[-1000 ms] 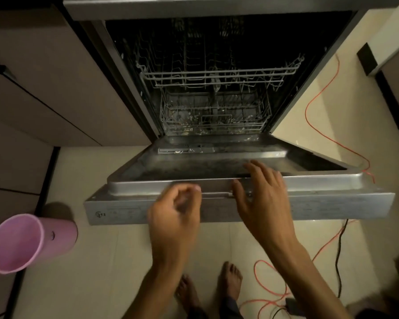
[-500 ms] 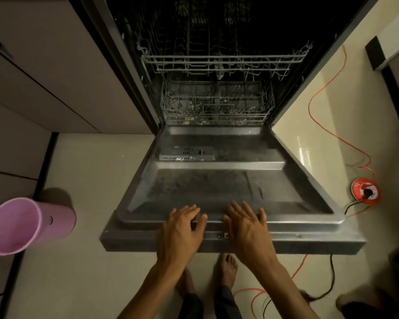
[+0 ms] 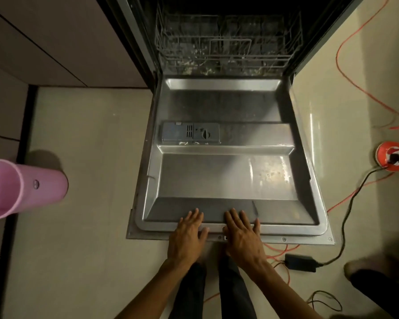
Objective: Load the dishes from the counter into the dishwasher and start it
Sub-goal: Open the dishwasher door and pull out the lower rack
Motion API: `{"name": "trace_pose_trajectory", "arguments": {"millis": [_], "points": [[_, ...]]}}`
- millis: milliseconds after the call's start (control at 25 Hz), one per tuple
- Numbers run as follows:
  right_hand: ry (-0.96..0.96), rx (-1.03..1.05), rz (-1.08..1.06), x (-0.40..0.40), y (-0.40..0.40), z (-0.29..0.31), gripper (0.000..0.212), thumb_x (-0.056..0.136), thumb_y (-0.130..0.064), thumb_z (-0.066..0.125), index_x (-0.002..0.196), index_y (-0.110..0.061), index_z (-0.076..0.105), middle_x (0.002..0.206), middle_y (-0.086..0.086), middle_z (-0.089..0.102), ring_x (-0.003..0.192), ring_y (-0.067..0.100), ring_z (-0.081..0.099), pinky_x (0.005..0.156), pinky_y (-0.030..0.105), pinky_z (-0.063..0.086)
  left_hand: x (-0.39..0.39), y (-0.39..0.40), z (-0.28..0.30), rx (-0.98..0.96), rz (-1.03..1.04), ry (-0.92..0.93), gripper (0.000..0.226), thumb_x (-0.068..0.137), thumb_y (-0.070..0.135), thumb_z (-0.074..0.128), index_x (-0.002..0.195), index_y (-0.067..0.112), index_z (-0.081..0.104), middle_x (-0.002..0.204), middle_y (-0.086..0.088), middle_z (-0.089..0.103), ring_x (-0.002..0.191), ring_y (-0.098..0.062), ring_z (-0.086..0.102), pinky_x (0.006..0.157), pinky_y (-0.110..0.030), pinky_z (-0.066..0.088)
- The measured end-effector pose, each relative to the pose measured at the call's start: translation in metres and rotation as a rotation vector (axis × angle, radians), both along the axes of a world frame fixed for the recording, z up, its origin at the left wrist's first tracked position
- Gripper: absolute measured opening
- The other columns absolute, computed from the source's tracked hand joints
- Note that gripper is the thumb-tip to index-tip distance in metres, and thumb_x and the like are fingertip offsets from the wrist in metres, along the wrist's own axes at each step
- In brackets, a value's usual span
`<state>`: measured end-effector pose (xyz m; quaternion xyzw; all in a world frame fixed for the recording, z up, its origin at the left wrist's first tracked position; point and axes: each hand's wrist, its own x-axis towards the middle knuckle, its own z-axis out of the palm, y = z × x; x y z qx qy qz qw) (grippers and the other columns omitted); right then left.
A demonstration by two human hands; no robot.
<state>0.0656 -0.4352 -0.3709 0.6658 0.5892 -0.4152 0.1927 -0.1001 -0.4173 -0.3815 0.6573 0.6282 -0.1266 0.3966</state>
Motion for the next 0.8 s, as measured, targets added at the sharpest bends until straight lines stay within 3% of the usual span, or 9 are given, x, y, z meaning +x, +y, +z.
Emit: {"name": "trace_pose_trajectory", "arguments": {"millis": [280, 440, 600, 800], "points": [[0.01, -0.085, 0.013, -0.002, -0.012, -0.08, 0.059, 0.106, -0.036, 0.023, 0.154, -0.025, -0.01, 0.147, -0.007, -0.027, 0.133, 0.013, -0.028, 0.117, 0.047, -0.011, -0.013, -0.019, -0.082, -0.059, -0.078, -0.03, 0.061, 0.103, 0.044, 0.035, 0.154, 0.033, 0.004, 0.157, 0.017, -0.01, 0.149, -0.006, -0.005, 0.119, -0.026, 0.012], [0.052, -0.164, 0.024, 0.001, -0.011, -0.121, 0.061, 0.106, -0.038, 0.022, 0.153, -0.025, -0.014, 0.151, -0.007, -0.026, 0.132, 0.014, -0.029, 0.118, 0.046, -0.009, -0.016, -0.017, -0.12, -0.117, -0.094, -0.072, 0.066, 0.102, 0.038, 0.04, 0.155, 0.029, 0.001, 0.16, 0.015, -0.01, 0.148, -0.006, -0.008, 0.117, -0.022, 0.009], [0.081, -0.225, 0.049, 0.004, -0.006, -0.147, 0.07, 0.104, -0.032, 0.035, 0.153, -0.024, -0.014, 0.145, -0.008, -0.03, 0.135, 0.014, -0.028, 0.119, 0.05, -0.003, -0.016, -0.012, -0.141, -0.167, -0.101, -0.092, 0.068, 0.101, 0.032, 0.043, 0.155, 0.028, 0.002, 0.161, 0.014, -0.009, 0.148, -0.005, -0.008, 0.12, -0.022, 0.015], [0.115, -0.306, 0.042, 0.011, 0.009, -0.159, 0.071, 0.103, -0.027, 0.039, 0.155, -0.027, -0.01, 0.161, -0.007, -0.016, 0.15, 0.02, -0.014, 0.119, 0.053, 0.003, -0.016, 0.003, -0.15, -0.274, -0.133, -0.126, 0.074, 0.099, 0.03, 0.05, 0.156, 0.026, 0.003, 0.159, 0.017, -0.011, 0.149, -0.005, -0.005, 0.12, -0.027, 0.018]]}}
